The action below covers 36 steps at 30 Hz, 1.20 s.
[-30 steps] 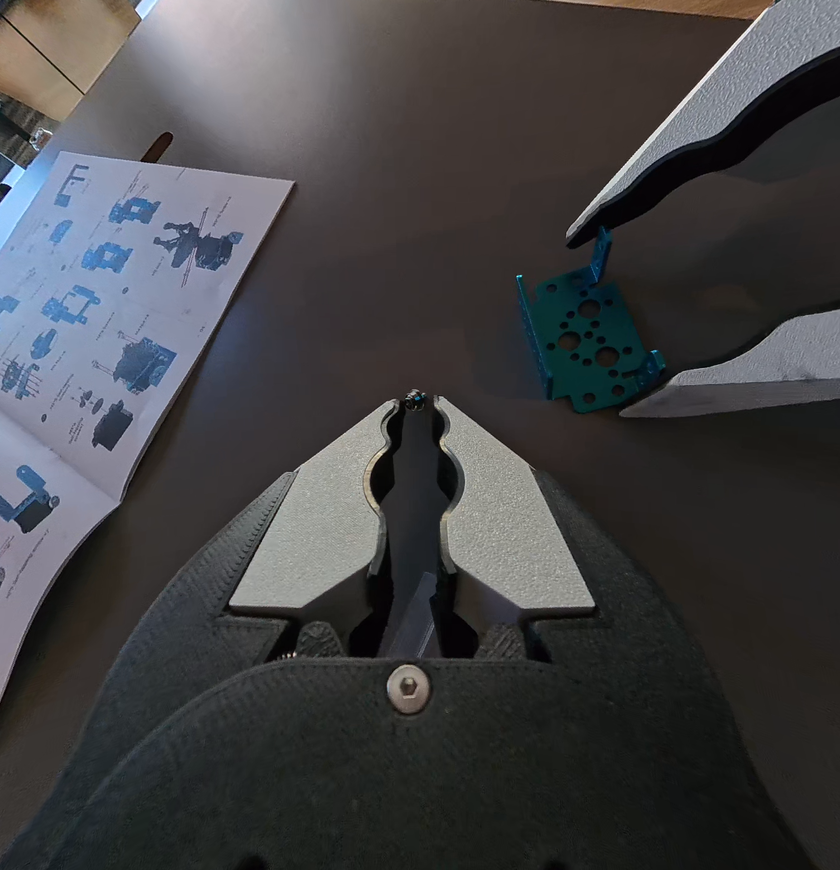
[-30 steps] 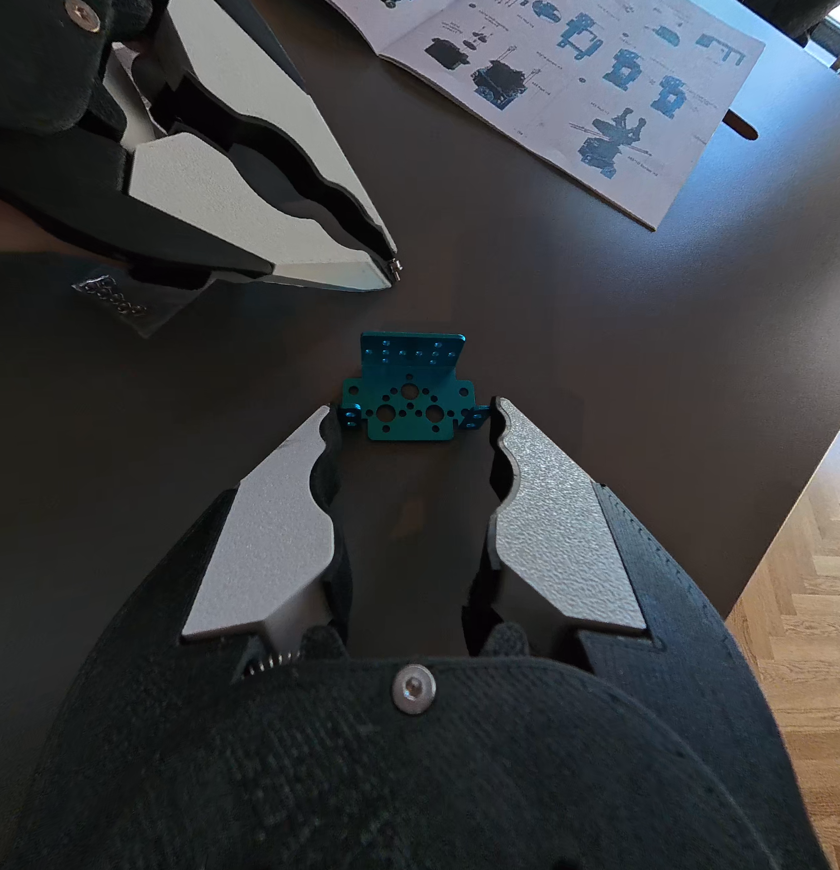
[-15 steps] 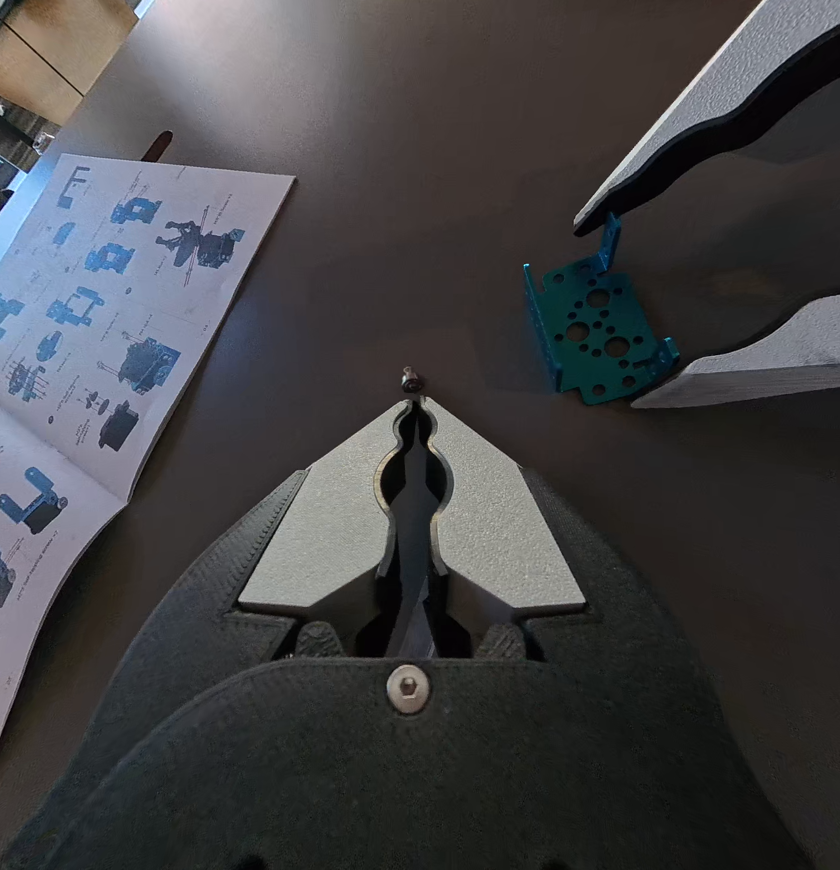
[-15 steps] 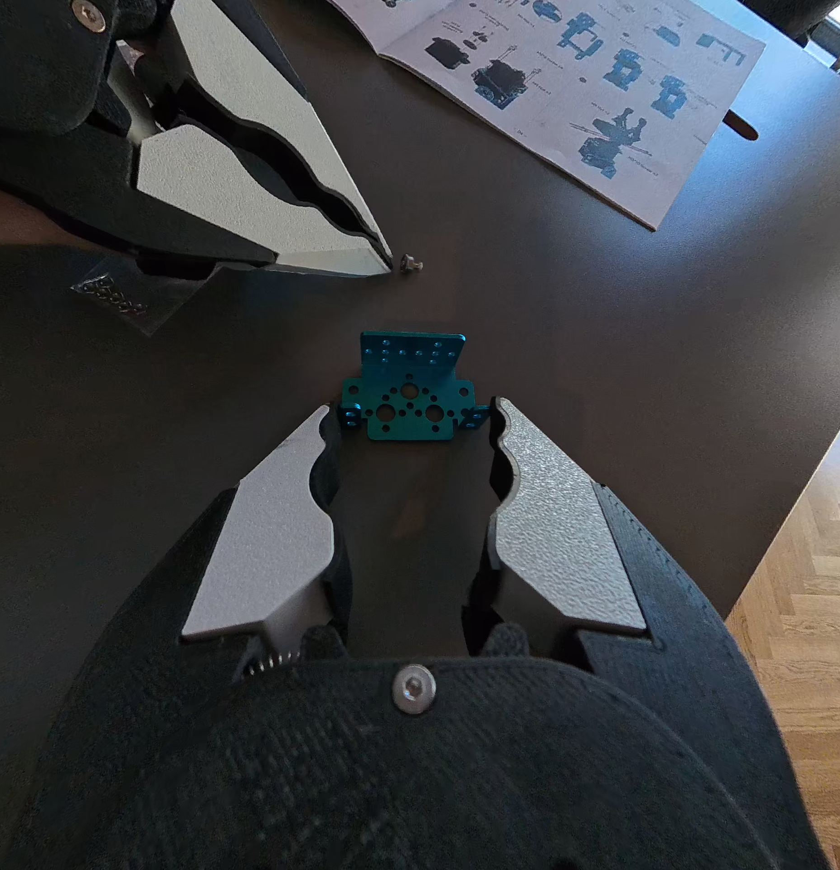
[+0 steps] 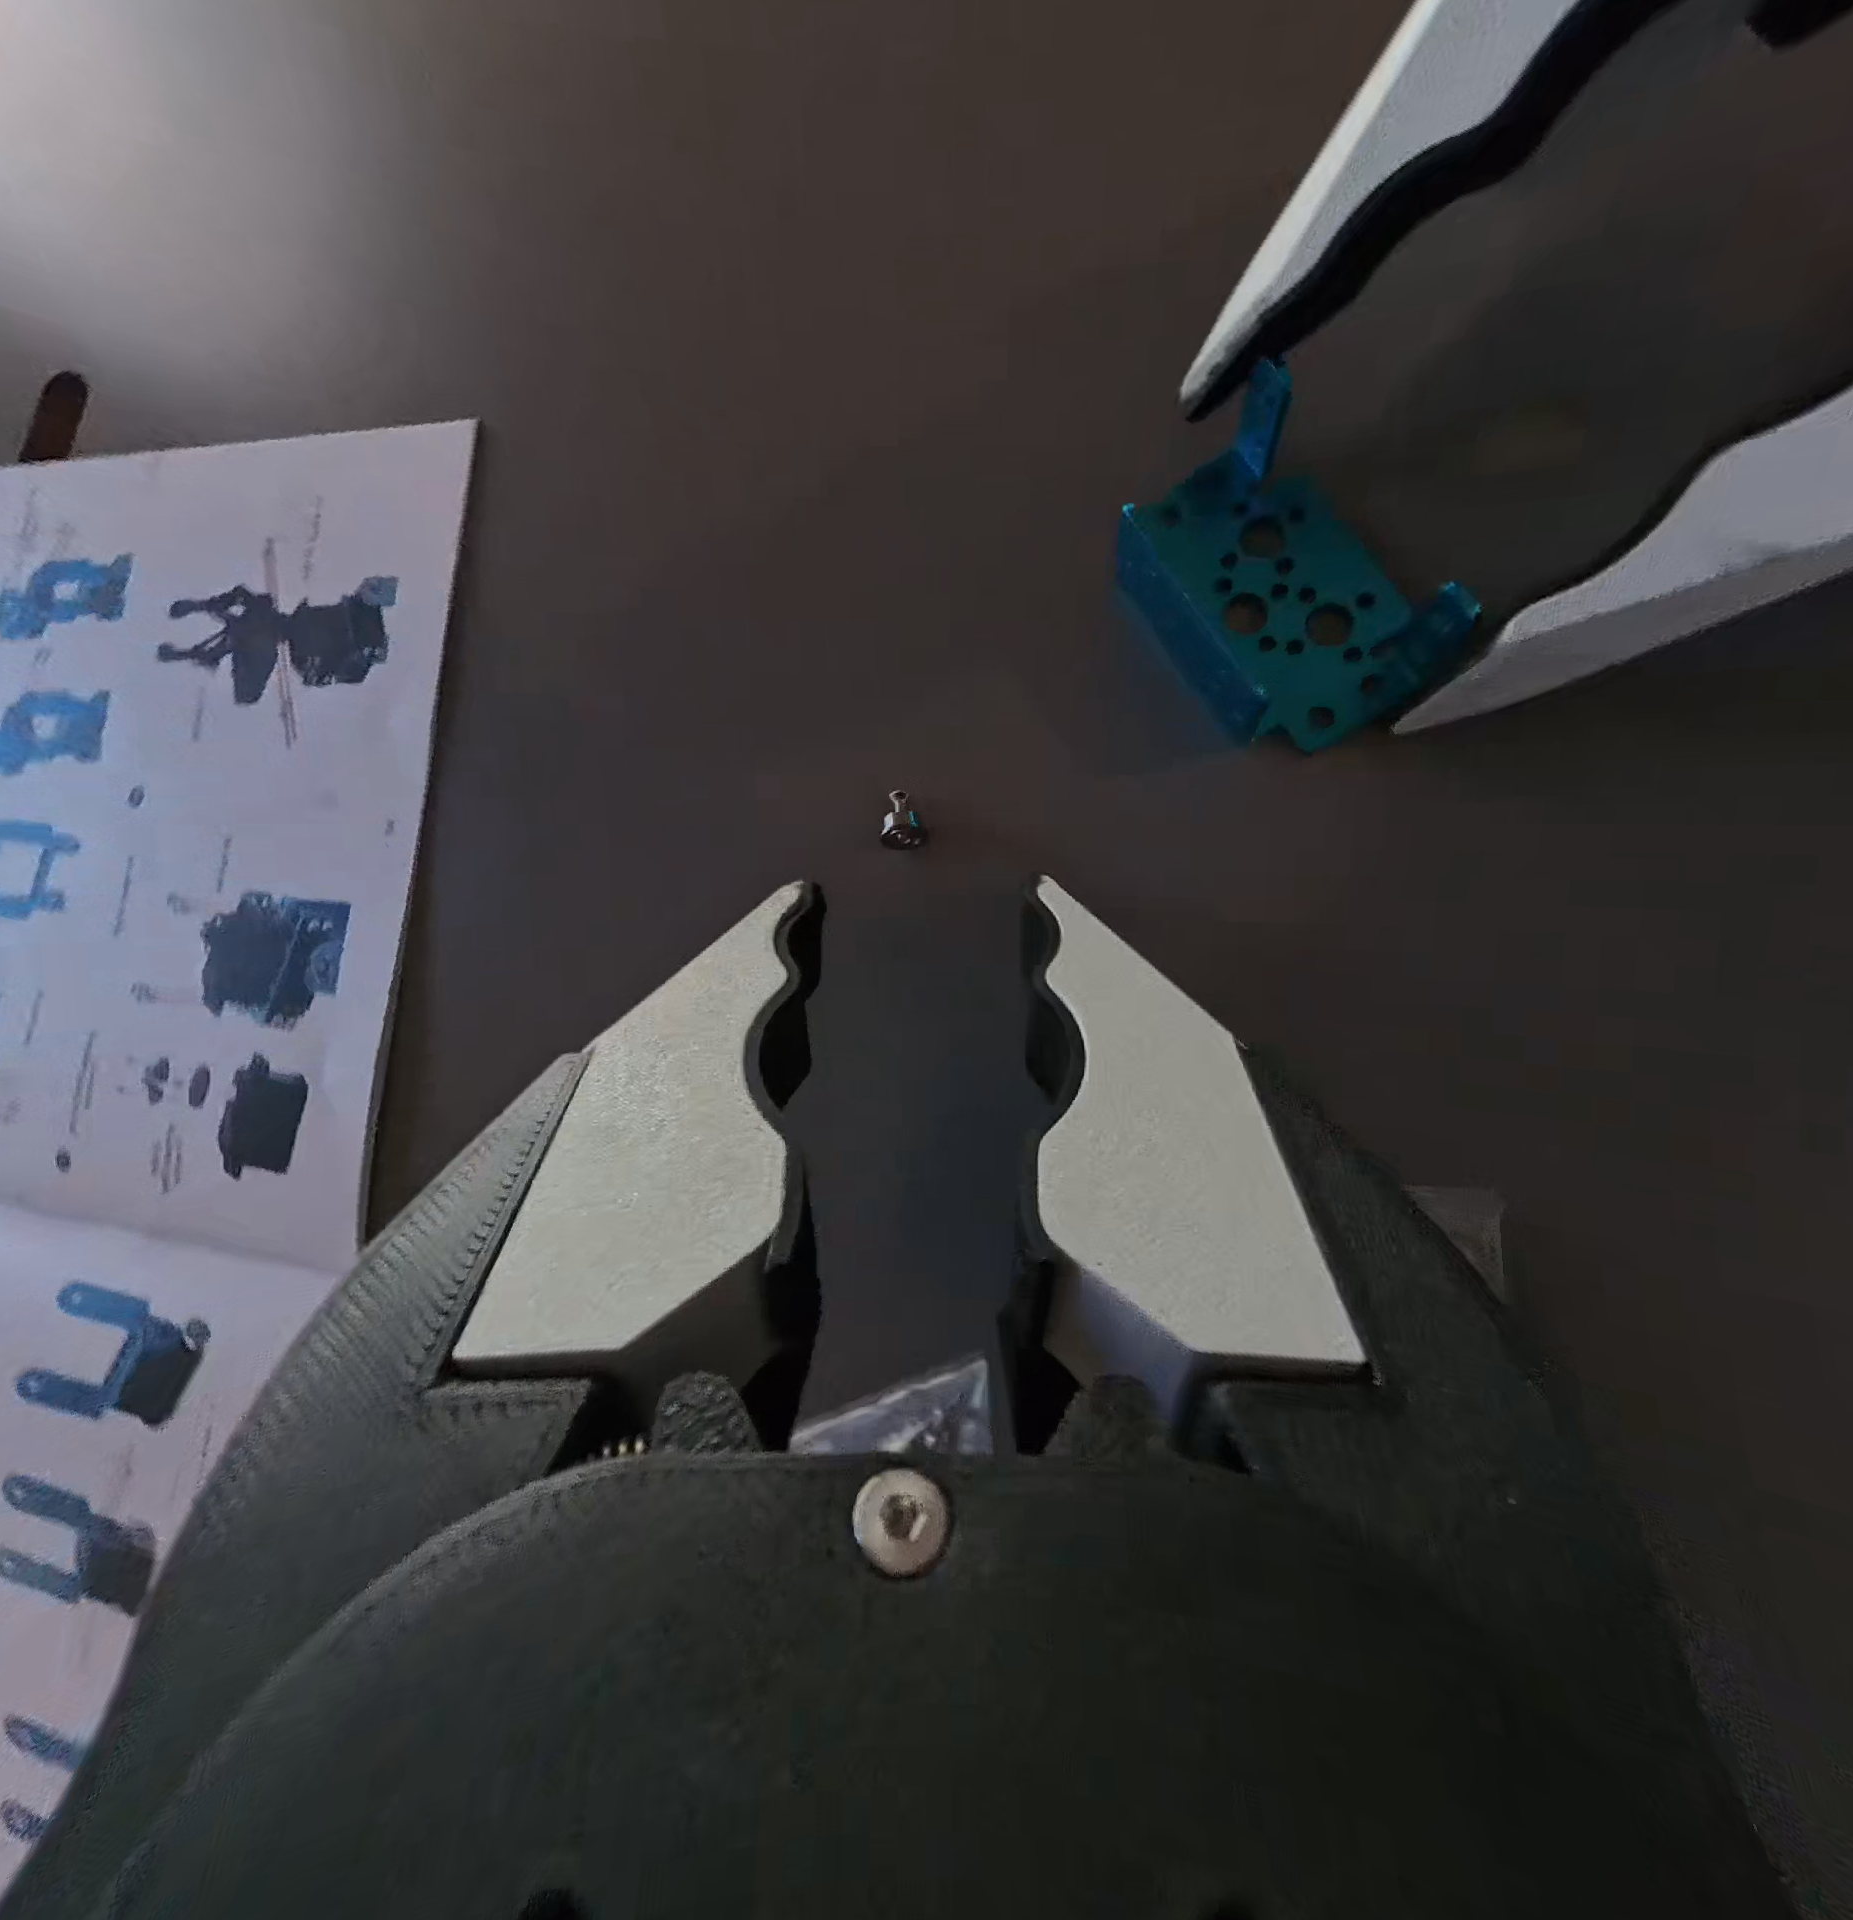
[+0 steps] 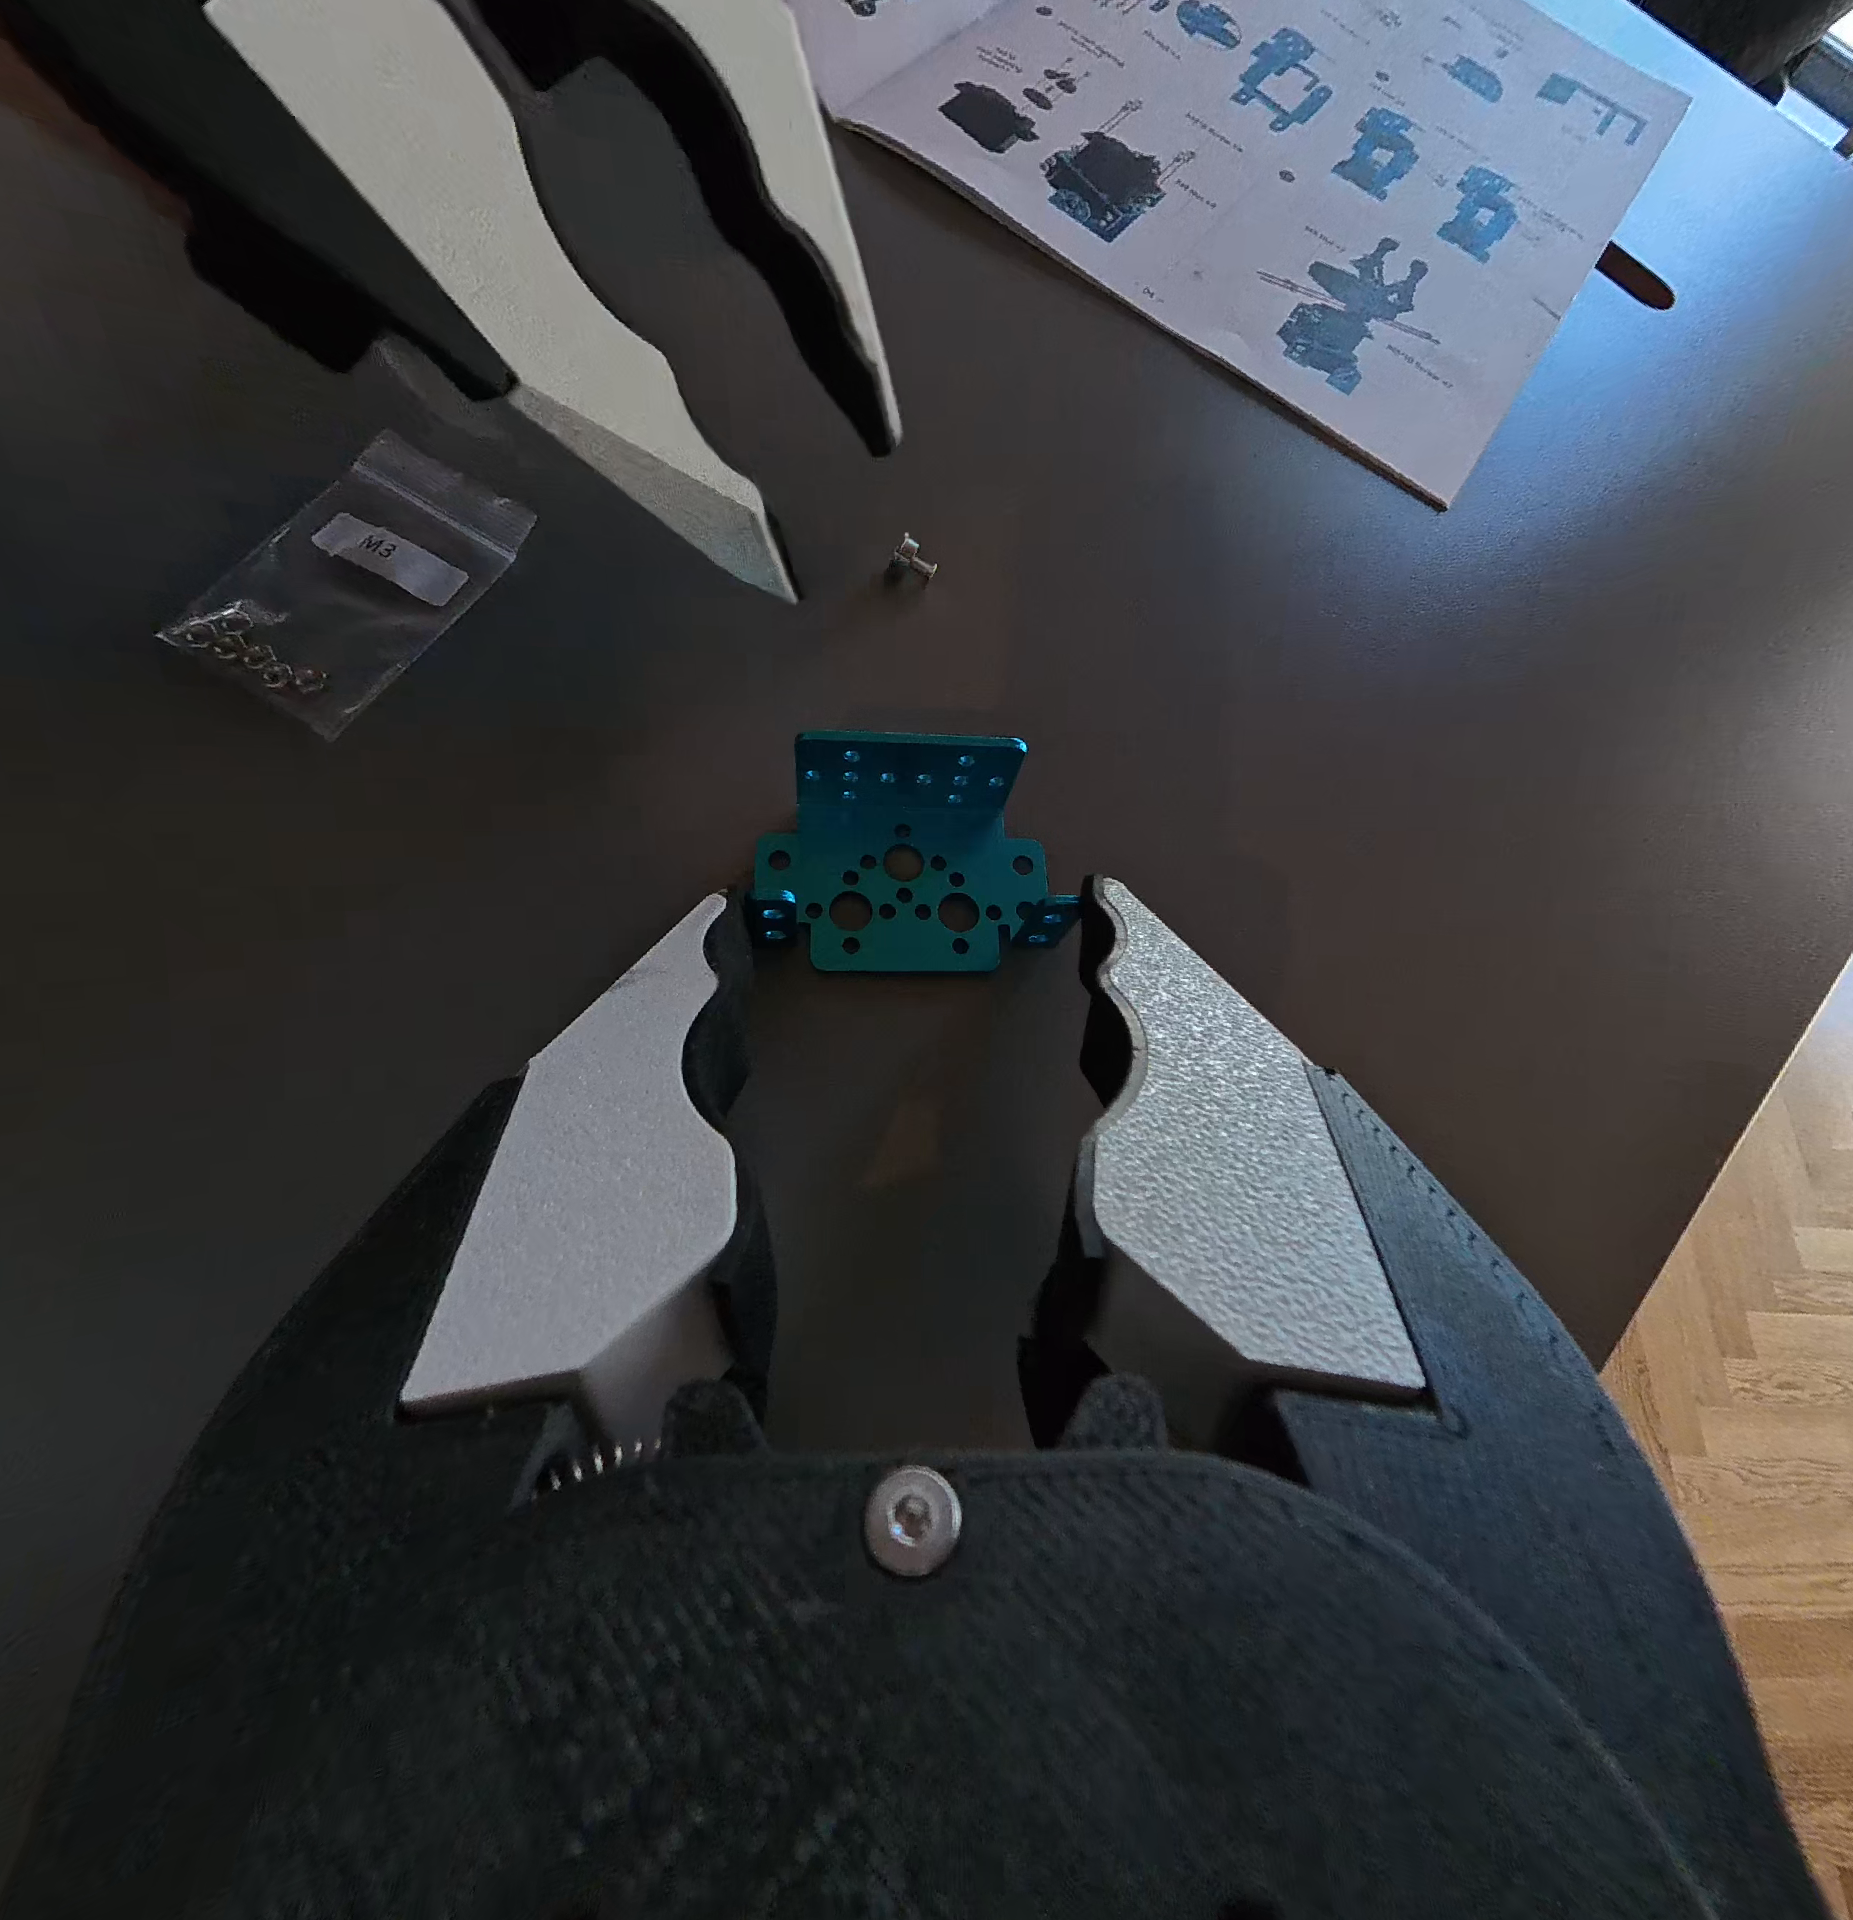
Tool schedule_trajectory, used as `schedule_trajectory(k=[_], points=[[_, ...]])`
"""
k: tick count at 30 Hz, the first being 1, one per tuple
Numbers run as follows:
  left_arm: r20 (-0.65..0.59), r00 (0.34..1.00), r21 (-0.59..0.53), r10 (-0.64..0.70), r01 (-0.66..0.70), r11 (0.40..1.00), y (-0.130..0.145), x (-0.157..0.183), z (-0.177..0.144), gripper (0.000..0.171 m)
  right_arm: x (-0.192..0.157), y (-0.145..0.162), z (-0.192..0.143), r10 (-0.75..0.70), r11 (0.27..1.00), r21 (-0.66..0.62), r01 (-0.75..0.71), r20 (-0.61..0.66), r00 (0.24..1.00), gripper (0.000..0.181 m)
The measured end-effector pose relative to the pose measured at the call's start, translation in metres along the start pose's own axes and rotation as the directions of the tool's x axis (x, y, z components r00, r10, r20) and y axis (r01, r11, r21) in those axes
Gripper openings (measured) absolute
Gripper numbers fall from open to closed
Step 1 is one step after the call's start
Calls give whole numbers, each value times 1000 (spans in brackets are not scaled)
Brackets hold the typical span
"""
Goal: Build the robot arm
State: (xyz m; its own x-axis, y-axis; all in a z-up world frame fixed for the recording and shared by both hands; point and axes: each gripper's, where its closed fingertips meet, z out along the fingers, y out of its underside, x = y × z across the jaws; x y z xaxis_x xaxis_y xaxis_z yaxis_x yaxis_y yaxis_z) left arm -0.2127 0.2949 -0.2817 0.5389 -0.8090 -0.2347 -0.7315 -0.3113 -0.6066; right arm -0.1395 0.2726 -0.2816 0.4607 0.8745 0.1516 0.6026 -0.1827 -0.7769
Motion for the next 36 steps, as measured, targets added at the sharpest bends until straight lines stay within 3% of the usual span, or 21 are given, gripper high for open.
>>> schedule_trajectory(k=[7, 10, 21, 24, 28, 30, 32, 34, 36], points=[[-200, 971, -51, 130, -143, 988, -8, -8, 11, 39, 0, 0, 0, 4, 1000, -1, -4, 4, 1000, 64], [-178, 979, -128, 98, -122, 984, -5, -15, 15, 39, 0, 0, 0, 0, 1000, 0, 0, 5, 1000, 64], [-222, 974, -72, 34, -51, 996, 3, -15, 13, 35, -1, -1, 2, 34, 999, -3, -34, 44, 998, 64], [-251, 968, -62, 32, -49, 997, 8, -19, 8, 34, -12, -3, 3, 78, 997, -5, -78, 165, 983, 64], [-286, 956, -39, 60, -74, 997, 6, -23, -1, 32, -27, -10, -9, 161, 986, -38, -161, 435, 886, 66], [-343, 937, -42, 63, -82, 996, 7, -21, -4, 31, -14, -23, -20, 122, 989, 14, -150, 501, 857, 64], [-379, 925, -68, 17, -46, 997, 9, -24, -3, 31, 22, -42, -21, 19, 989, 125, -81, 432, 902, 60], [-423, 903, -95, -73, 36, 995, 9, -21, -3, 31, 42, -58, -12, -198, 963, 248, 110, 366, 909, 56], [-430, 892, -74, -138, 118, 990, 5, -19, -5, 25, 38, -55, 7, -429, 896, 290, 335, 377, 821, 46]])
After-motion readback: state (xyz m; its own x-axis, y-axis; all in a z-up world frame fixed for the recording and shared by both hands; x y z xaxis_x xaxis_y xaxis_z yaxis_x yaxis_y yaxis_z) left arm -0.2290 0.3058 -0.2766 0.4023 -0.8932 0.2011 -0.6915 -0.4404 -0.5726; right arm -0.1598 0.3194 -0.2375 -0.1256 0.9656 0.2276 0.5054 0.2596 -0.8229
